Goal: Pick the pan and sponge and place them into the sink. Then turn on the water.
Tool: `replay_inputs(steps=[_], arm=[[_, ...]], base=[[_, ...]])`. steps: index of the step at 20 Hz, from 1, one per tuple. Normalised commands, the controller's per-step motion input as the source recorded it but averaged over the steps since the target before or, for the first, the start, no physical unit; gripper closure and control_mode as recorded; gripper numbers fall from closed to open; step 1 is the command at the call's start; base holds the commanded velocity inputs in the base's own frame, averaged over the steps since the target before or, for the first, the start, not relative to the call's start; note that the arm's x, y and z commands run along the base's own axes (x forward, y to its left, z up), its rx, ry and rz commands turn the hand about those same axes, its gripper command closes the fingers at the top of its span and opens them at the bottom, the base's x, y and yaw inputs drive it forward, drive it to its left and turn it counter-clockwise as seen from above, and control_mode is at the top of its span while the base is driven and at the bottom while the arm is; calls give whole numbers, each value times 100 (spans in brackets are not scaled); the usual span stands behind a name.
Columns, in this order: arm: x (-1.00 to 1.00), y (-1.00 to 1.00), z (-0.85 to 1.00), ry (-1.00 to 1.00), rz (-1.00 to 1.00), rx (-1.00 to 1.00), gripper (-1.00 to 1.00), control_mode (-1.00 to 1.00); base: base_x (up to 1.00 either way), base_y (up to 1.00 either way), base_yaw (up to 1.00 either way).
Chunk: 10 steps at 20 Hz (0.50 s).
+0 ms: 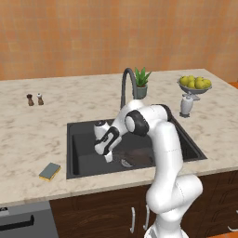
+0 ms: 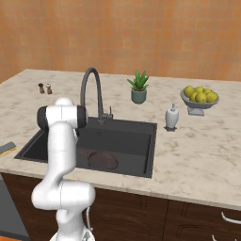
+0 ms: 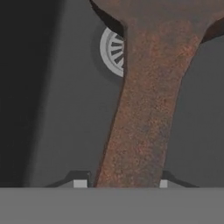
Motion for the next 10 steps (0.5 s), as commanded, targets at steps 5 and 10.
replay_inputs(steps=[5,10], arm=[[0,13,-62,0,-9,9,100,-100],[-1,7,-60,0,-7,8,-100,-100]], base=[[0,0,0],[0,0,0]])
